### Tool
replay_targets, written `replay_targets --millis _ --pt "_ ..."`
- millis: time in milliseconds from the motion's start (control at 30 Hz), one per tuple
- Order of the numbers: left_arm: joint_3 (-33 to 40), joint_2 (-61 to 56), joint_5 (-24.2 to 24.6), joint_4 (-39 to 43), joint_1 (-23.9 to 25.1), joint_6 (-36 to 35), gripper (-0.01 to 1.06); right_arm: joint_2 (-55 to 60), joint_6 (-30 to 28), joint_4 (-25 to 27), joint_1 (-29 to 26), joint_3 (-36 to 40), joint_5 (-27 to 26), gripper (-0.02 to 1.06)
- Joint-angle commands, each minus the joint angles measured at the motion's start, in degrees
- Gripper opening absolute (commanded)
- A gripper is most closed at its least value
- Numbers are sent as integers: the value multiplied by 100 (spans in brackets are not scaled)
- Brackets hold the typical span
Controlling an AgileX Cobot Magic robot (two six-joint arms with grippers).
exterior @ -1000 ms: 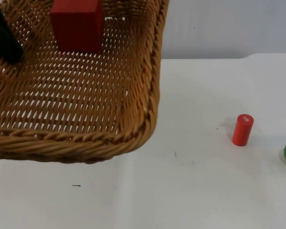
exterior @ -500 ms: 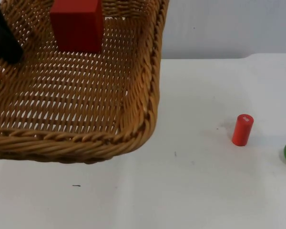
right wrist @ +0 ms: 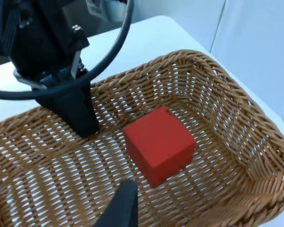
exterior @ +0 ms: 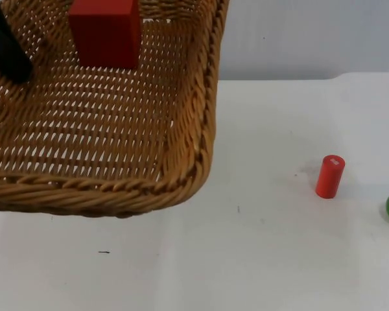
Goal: Pick up the basket with the left hand and place the object to the left of the red cylinder into the basket with the right hand.
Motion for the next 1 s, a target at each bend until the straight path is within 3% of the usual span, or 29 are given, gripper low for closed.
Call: replay_targets --millis 0,700,967 --pt "-10 43 -123 -224 -30 147 0 -56 -1 11 -7 28 -131 92" --pt "-10 946 -585 -325 -30 722 0 -56 -1 11 -7 28 -130 92" --pt "-10 1609 -993 -628 -30 1081 0 -56 66 11 -7 28 -2 92"
